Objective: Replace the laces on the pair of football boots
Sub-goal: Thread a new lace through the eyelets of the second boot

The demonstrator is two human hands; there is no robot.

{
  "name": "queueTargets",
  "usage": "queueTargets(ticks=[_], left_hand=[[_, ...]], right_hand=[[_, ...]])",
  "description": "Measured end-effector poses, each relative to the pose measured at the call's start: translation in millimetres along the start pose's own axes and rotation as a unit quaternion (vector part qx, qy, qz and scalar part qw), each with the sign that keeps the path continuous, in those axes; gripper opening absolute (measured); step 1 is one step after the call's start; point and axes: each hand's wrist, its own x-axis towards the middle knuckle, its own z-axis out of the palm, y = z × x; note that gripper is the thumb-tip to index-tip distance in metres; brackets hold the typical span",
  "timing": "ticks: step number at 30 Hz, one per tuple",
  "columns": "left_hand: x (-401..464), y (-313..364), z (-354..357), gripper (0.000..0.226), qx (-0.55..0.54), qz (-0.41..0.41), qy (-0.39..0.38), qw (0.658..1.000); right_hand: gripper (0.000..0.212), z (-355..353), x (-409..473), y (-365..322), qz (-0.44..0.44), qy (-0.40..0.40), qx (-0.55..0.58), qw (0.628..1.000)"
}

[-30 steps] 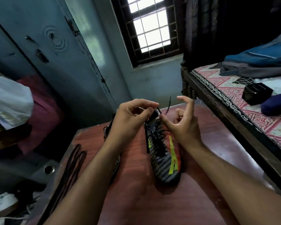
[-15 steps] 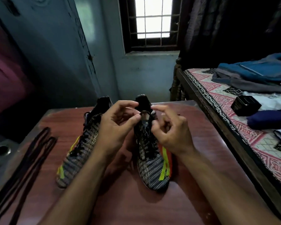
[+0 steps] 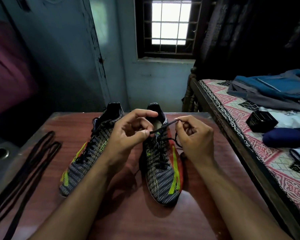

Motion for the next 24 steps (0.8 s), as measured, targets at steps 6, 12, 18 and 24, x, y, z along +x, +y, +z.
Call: queueTargets(ticks=[6,12,18,24], left_hand=[[2.6,-1.0,-8.6,0.043,-0.016,0.008,-0.001,1.000],[2.7,-29.9,-2.0,0.027,0.394,0.047,0.052,0.917],[2.0,-37.1,0.5,0.026,0.425,-0.018,0.044,0.904],[1.8,-38.5,0.2,0.035,0.428,-0.031,0.041,0.902]], right_hand=[[0.024,0.8,-0.1,-1.3,0.043,-0.002,0.050,0.998],[0.024,0.9,2.0,-8.1,0.120,-0.046,0.207,0.970],[0.018,-2.7,13.0,3.2,0.188,-0.069,0.305,0.931],[0.016,-12.0,16.1,5.8,0.223,-0.203,0.343,0.890]])
